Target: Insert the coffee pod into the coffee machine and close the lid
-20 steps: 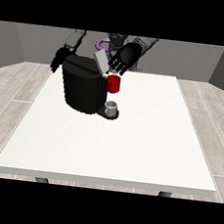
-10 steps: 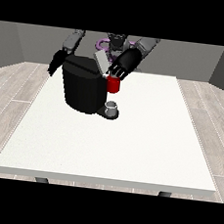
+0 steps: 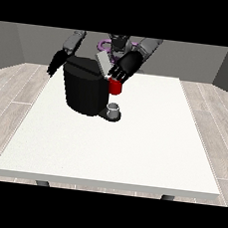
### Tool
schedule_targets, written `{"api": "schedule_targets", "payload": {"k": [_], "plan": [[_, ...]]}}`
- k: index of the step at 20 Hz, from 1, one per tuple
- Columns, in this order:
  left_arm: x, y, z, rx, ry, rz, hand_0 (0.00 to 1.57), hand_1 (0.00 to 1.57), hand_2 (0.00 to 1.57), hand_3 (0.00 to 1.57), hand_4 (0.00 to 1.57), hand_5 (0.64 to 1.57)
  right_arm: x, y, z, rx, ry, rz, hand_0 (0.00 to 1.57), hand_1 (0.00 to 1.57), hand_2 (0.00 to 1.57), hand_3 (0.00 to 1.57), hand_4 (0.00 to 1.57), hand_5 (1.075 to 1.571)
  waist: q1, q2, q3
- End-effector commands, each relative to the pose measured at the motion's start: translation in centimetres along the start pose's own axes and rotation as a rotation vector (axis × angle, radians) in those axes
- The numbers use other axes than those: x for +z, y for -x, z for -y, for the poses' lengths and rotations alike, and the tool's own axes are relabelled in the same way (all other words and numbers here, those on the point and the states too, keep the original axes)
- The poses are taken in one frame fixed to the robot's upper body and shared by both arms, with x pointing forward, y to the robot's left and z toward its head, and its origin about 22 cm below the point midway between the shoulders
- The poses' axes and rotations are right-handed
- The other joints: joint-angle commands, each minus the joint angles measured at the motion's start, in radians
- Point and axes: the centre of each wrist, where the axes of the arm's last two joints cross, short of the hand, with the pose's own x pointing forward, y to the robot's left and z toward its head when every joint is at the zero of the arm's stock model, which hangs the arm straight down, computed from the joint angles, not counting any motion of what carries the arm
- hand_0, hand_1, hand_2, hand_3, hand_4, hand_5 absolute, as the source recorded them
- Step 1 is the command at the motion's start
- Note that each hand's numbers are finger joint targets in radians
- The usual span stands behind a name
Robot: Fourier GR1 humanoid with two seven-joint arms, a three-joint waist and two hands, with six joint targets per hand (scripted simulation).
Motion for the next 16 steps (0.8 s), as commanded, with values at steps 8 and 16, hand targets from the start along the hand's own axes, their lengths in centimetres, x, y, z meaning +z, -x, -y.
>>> {"api": "schedule_targets", "payload": {"k": [8,16], "plan": [[-1.2,-3.2,1.2,-0.045,0.003,0.055,1.2,1.2,1.22,1.17,0.36,1.571,-0.9,0.4,-0.3,-0.005,0.049,-0.008,0.0,0.0,0.0,0.0,0.0,1.571,0.039,0.007,-0.0006],[-0.5,-1.3,0.5,-0.139,-0.061,0.027,1.22,1.22,1.23,1.1,0.0,1.571,-0.3,0.5,-0.1,-0.006,0.021,0.001,0.0,0.0,0.0,0.0,0.0,1.571,0.008,0.014,-0.0007]]}}
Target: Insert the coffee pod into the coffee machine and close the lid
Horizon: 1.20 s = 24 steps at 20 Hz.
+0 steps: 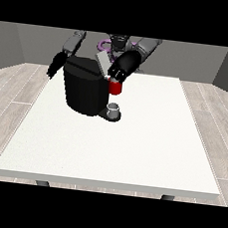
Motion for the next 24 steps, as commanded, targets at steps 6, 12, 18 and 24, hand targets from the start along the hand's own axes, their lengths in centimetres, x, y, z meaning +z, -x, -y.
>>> {"api": "schedule_targets", "payload": {"k": [6,12,18,24], "plan": [[0.7,1.1,-0.9,-0.113,-0.023,0.015,1.17,1.17,1.17,1.02,0.0,1.571,-0.6,-0.3,1.6,0.01,0.029,0.023,0.0,0.0,0.0,0.0,0.0,1.571,0.002,0.039,0.0],[0.6,1.6,0.1,-0.068,-0.078,0.043,1.11,1.11,1.12,0.97,0.0,1.571,-0.5,-0.8,0.8,0.002,0.031,0.056,0.0,0.0,0.0,0.0,0.0,1.571,0.005,0.064,-0.0001],[0.8,1.2,-2.3,-0.076,-0.157,0.06,1.25,1.25,1.21,0.95,0.0,1.571,-0.8,-2.6,-0.2,0.002,-0.011,0.063,0.0,0.0,0.0,0.0,0.08,1.571,-0.042,0.081,-0.0003],[1.0,0.7,-3.2,-0.127,-0.193,0.086,1.25,1.25,1.22,0.94,0.0,1.571,-0.8,-1.9,-0.3,0.011,0.001,0.082,0.0,0.0,0.0,0.0,0.07,1.571,-0.036,0.104,0.0]]}}
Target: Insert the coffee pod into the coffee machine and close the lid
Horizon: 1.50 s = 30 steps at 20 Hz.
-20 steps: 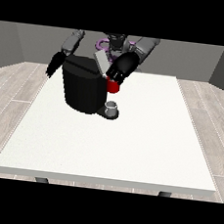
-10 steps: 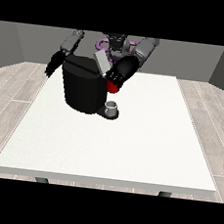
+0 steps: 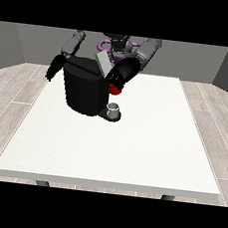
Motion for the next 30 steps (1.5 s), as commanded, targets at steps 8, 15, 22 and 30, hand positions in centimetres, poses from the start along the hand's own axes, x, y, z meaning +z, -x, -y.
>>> {"api": "schedule_targets", "payload": {"k": [8,15,22,30], "plan": [[0.9,1.3,-1.8,-0.142,-0.095,0.005,0.74,0.74,0.87,0.65,0.0,1.571,-0.8,-2.1,0.0,0.016,-0.005,0.047,0.0,0.0,0.0,0.0,0.16,1.571,-0.022,0.055,-0.0011],[0.6,1.0,-1.5,-0.115,-0.046,-0.03,0.0,0.0,0.57,0.47,0.0,1.571,0.1,-0.9,-0.6,0.042,0.009,0.008,0.0,0.0,0.0,0.0,0.15,1.571,-0.019,-0.005,-0.0008],[-0.1,-0.2,0.5,-0.123,-0.006,0.007,0.0,0.0,0.33,0.23,0.0,1.571,0.1,1.1,-0.7,0.015,0.033,-0.059,0.0,0.0,0.0,0.0,0.15,1.571,0.047,-0.023,-0.0004],[0.7,-1.2,11.9,0.025,0.197,0.013,0.0,0.0,0.0,0.0,0.0,1.571,4.9,9.4,3.2,0.021,0.101,-0.287,0.0,0.0,0.0,0.0,0.0,1.571,0.19,-0.238,-0.0002]]}}
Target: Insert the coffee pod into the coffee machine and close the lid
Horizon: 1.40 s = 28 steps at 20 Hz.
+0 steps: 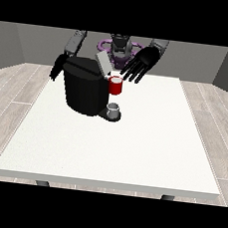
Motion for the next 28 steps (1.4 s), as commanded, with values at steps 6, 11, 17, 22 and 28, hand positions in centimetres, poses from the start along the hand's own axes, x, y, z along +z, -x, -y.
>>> {"api": "schedule_targets", "payload": {"k": [6,11,17,22,28], "plan": [[2.1,1.0,12.6,0.599,0.002,0.013,0.0,0.0,0.0,0.0,0.2,1.571,4.4,6.2,2.2,0.0,0.039,-0.173,0.0,0.0,0.0,0.0,0.0,1.571,0.117,-0.24,-0.0038],[6.6,3.4,20.6,1.029,-0.027,-0.075,0.0,0.0,0.0,0.0,0.0,1.571,7.6,9.5,3.9,0.027,0.079,-0.281,0.0,0.0,0.0,0.0,0.0,1.571,0.23,-0.37,-0.0039],[12.3,2.7,28.9,1.156,0.112,-0.215,0.0,0.0,0.0,0.0,0.39,1.571,6.3,7.0,3.9,-0.031,0.023,-0.232,0.0,0.0,0.0,0.0,0.0,1.571,0.27,-0.524,-0.0013],[14.3,3.0,30.5,1.183,0.131,-0.305,0.0,0.0,0.0,0.0,0.39,1.571,5.3,3.6,0.7,-0.071,-0.149,-0.113,0.0,0.0,0.0,0.0,0.0,1.571,0.29,-0.568,-0.0009],[15.4,4.3,29.3,1.224,0.048,-0.252,0.0,0.0,0.0,0.0,0.37,1.571,1.7,-1.1,3.6,-0.014,-0.199,0.014,0.0,0.0,0.0,0.0,0.25,1.571,0.316,-0.49,-0.0008]]}}
